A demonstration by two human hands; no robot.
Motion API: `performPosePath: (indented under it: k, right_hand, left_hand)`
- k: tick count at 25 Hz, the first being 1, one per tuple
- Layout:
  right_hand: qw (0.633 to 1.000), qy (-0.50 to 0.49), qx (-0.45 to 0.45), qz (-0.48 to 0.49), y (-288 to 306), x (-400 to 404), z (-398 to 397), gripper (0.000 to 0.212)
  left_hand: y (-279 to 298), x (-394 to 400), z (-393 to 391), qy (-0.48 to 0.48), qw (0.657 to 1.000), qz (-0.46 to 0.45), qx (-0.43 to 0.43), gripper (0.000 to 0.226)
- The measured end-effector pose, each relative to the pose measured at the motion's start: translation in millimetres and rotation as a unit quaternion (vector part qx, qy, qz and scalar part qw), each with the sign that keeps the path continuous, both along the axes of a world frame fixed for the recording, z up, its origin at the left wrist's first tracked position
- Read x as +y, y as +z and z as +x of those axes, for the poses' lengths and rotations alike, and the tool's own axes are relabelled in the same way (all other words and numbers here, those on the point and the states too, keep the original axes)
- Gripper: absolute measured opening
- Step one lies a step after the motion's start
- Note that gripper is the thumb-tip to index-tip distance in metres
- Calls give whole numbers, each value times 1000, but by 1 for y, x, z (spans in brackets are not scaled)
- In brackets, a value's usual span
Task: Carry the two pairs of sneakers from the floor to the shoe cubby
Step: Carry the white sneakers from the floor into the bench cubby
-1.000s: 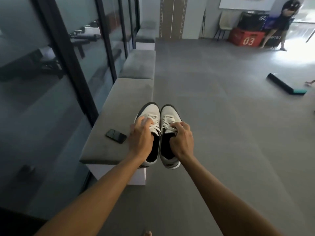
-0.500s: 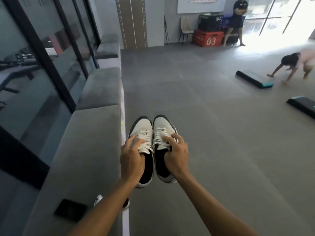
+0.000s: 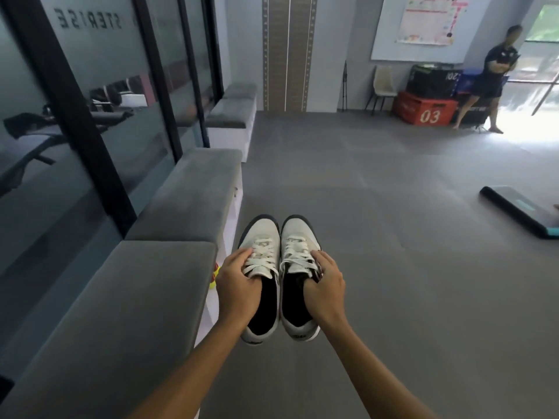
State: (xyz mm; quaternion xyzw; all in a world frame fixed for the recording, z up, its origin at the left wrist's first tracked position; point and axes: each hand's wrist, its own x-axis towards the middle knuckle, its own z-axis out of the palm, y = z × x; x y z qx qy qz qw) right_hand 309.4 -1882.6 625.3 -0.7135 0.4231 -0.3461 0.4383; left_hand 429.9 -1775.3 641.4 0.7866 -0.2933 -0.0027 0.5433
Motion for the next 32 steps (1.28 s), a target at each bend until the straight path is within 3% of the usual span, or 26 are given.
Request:
performPosePath:
  k: [9,20,32]
  right_hand:
    - [999,-18,-37,-19,-3,-305,170,69]
    - [998,64,-28,0,-10,-671,395,67]
    - [999,-12,-17,-27,-5,-1037,667,61]
  left_hand:
    - [1,-315,173,-48,997,53,-30,33]
    - [-13,-670,396,-1,999,47,-20,30]
    - [-13,-1056,682,-67,996,45,-33,39]
